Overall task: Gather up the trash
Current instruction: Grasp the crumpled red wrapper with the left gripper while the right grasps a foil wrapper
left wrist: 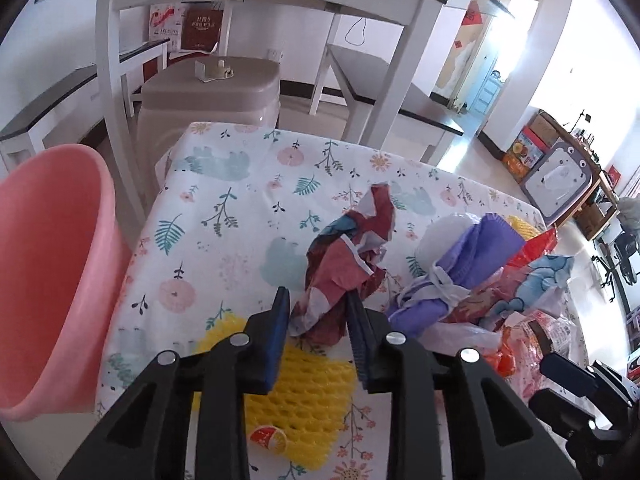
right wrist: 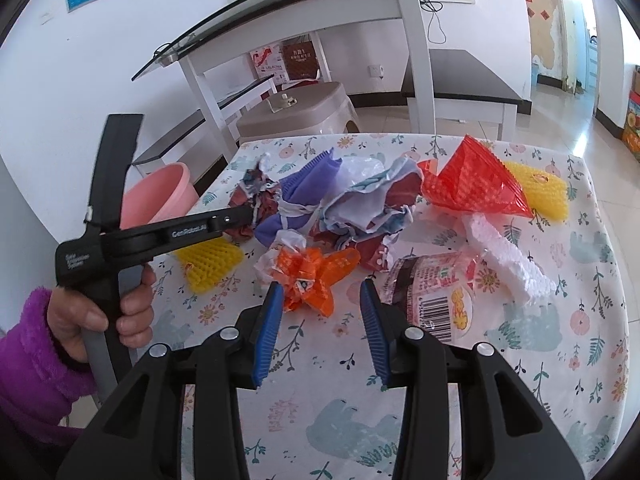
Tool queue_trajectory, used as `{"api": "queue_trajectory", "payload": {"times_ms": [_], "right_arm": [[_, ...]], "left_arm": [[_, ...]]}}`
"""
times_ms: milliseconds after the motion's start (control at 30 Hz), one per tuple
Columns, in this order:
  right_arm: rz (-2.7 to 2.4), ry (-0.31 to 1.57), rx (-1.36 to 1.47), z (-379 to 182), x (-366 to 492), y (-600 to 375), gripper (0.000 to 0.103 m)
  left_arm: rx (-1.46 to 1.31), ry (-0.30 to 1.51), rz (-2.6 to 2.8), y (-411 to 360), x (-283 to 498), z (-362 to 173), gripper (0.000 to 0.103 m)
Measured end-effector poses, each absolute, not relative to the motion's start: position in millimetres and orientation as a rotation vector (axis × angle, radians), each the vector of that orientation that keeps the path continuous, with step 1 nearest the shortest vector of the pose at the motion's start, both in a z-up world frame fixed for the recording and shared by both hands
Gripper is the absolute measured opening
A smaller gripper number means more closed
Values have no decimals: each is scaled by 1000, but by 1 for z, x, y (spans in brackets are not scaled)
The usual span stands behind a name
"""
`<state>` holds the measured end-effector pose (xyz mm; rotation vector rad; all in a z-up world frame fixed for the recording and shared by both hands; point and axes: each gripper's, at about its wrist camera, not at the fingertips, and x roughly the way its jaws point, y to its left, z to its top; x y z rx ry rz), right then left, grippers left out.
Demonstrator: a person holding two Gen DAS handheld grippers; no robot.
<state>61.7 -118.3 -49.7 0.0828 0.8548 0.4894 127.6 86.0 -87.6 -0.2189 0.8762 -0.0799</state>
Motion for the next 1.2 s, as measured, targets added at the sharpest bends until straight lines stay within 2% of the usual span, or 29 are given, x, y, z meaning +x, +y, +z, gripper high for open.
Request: {"api": "queue_trajectory", "payload": {"times_ms": [367, 633, 900, 967, 1067, 1200], "right_arm": [[456, 822, 92, -40, 69, -126, 41], [411, 794, 238, -28, 98, -149, 41], [414, 857, 357, -37, 115, -148, 40], [408, 858, 355, -39, 116, -146, 33], [406, 859, 323, -39, 114, -142, 12], [406, 841, 291, -35, 107, -140, 6]], "left_arm": [[-185, 765, -84, 85, 91, -63, 25], [-201, 742, -99, 89, 67, -51, 25], [-220, 729, -93, 97, 53, -46, 25], [-221, 728, -90, 98, 50, -46, 25], [-221, 724, -88, 99, 46, -45, 25], [-225, 714, -85, 100, 41, -42, 25]]}}
